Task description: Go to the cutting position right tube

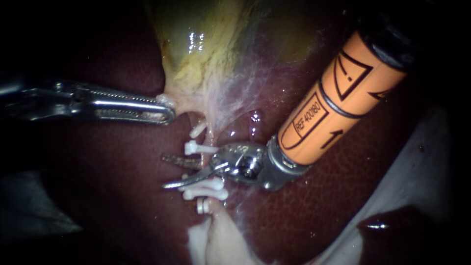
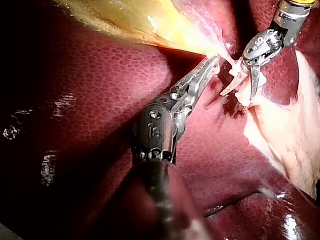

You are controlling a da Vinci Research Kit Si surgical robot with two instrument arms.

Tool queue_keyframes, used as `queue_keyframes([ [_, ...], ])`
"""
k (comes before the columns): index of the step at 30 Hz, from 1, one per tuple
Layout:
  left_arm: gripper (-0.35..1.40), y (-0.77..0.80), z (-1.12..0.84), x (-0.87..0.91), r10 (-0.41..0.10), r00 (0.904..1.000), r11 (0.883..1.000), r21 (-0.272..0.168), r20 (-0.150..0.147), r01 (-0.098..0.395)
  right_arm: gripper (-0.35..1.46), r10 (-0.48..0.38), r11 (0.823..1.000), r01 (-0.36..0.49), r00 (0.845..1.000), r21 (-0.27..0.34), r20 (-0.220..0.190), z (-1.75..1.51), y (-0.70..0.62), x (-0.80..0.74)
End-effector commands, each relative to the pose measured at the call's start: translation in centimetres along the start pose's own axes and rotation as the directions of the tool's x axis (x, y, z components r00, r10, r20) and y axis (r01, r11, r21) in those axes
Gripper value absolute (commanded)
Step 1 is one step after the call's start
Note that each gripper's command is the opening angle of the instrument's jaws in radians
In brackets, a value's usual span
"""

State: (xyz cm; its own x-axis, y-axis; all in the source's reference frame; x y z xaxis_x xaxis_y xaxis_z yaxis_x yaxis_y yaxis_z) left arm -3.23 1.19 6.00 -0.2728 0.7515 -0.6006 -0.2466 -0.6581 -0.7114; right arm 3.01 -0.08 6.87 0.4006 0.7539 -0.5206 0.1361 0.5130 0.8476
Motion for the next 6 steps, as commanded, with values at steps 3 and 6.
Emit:
queue_keyframes([
  [3, -0.35, 0.00, 0.00, 0.00, 0.000, 1.0000, 1.000, -0.001, 0.000, 0.000, 1.43, -0.001, 1.000, 0.001, 1.000, 0.000, 0.000, 0.00, 0.00, 0.00],
  [6, -0.35, -0.01, 0.01, 0.00, 0.000, 1.0000, 1.000, -0.001, 0.000, 0.000, 1.43, 0.000, 1.000, 0.000, 1.000, 0.000, 0.000, 0.00, 0.00, 0.00],
])
